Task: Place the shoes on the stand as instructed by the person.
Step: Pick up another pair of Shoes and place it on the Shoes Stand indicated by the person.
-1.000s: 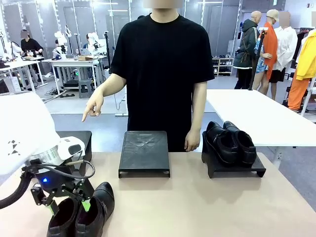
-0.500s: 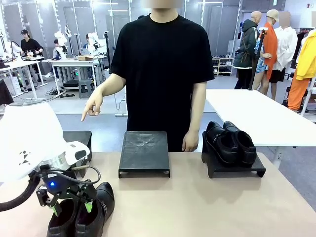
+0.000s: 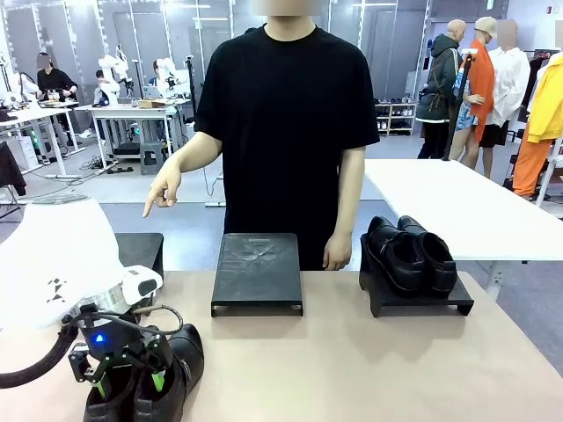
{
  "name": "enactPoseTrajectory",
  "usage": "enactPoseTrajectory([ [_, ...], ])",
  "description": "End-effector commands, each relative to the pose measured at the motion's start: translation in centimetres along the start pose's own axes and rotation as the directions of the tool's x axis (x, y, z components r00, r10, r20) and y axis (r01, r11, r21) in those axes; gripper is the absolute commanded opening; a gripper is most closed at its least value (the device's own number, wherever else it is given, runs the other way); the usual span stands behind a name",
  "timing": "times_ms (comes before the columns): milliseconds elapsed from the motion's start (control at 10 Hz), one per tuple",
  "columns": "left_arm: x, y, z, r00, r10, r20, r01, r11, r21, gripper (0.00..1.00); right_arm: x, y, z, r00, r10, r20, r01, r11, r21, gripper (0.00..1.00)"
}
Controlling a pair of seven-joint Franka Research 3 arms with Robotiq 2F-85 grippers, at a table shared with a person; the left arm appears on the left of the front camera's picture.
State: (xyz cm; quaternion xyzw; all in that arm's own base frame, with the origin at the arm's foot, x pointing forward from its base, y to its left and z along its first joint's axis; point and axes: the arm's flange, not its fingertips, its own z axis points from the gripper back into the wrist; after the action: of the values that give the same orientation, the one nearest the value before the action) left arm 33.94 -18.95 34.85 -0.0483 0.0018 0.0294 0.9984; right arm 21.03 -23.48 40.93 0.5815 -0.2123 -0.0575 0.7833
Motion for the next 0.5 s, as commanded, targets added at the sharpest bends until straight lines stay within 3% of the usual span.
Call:
enactPoseTrajectory([
  [0,-0.64,-0.1,-0.97,1.0,0.007,0.015,-0.008,1.0,0.03,0.38,0.1,0.12,0.13,1.0,0.023,0.01,-0.023,1.0,0.015,0.93],
  [100,-0.53,-0.16,-1.17,1.0,-0.004,0.017,0.003,0.999,0.037,0.13,0.1,0.12,0.13,1.0,0.023,0.01,-0.023,1.0,0.015,0.93],
  [200,-0.68,-0.31,-1.18,1.0,-0.008,0.017,0.007,0.999,0.039,0.0,0.1,0.12,0.13,1.0,0.023,0.01,-0.023,1.0,0.015,0.93],
  [400,-0.89,-0.71,-1.34,1.0,-0.018,0.014,0.018,0.998,0.055,0.0,0.1,0.12,0.13,1.0,0.023,0.01,-0.023,1.0,0.015,0.93],
])
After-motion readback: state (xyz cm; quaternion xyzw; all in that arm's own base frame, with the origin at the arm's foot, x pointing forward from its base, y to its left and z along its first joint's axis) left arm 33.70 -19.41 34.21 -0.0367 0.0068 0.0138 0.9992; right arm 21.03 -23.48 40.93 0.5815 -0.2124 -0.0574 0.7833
